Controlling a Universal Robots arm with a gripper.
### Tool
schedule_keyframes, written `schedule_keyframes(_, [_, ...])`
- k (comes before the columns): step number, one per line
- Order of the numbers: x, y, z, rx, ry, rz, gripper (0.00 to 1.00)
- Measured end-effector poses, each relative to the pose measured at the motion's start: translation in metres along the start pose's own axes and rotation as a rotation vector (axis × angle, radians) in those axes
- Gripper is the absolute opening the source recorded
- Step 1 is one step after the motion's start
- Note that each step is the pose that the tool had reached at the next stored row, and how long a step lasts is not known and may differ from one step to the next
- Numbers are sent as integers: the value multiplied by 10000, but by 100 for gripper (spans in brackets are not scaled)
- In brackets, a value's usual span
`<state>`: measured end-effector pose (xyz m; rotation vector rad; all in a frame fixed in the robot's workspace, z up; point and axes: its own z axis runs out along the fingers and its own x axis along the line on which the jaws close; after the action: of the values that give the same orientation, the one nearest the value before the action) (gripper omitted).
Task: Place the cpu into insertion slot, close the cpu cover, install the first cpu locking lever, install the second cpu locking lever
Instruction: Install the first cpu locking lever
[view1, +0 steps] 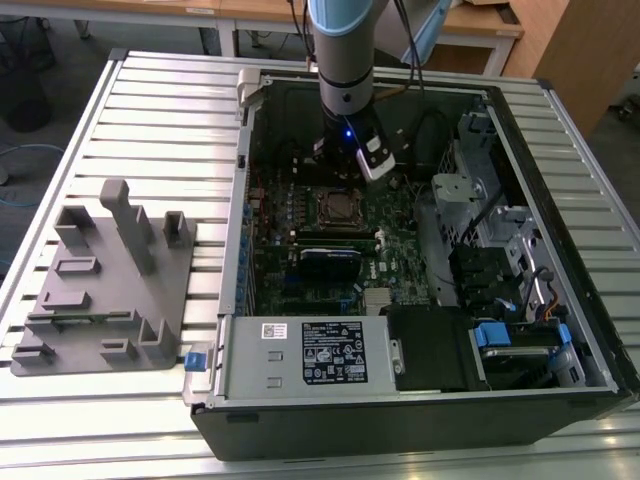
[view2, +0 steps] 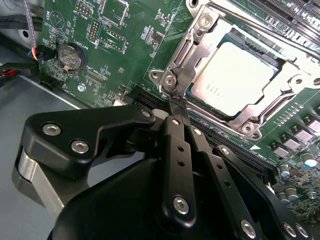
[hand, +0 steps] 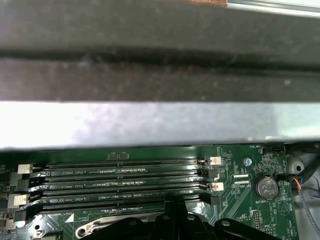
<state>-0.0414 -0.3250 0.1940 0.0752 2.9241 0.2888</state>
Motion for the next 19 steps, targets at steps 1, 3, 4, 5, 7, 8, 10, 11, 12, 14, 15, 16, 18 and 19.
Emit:
schedule_keyframes(1, [5, 0, -1, -2, -13, -2, 11])
schedule_keyframes(3, [12, 0, -1, -4, -31, -5, 11])
schedule_keyframes(4, [14, 0, -1, -7, -39, -7, 11])
schedule_keyframes(5, [15, -1, -1, -11, -49, -8, 11])
schedule_keyframes(7, [17, -2, -1, -40, -74, -8, 11])
schedule_keyframes(8, [18, -1, 0, -53, -86, -7, 11])
schedule_keyframes(10, [18, -1, 1, -68, -99, -7, 11])
schedule_keyframes(11, [19, -1, 1, -69, -102, -7, 11])
schedule_keyframes(12, [22, -1, 1, -70, -104, -6, 11])
schedule_keyframes(14, [30, -4, 1, -70, -106, -7, 11])
schedule_keyframes(15, [34, -4, 1, -69, -108, -7, 11])
schedule_keyframes(16, [39, -5, 2, -69, -113, -9, 11])
schedule_keyframes(18, [48, -8, 10, -70, -142, -14, 11])
schedule_keyframes(19, [51, -9, 14, -71, -161, -18, 11])
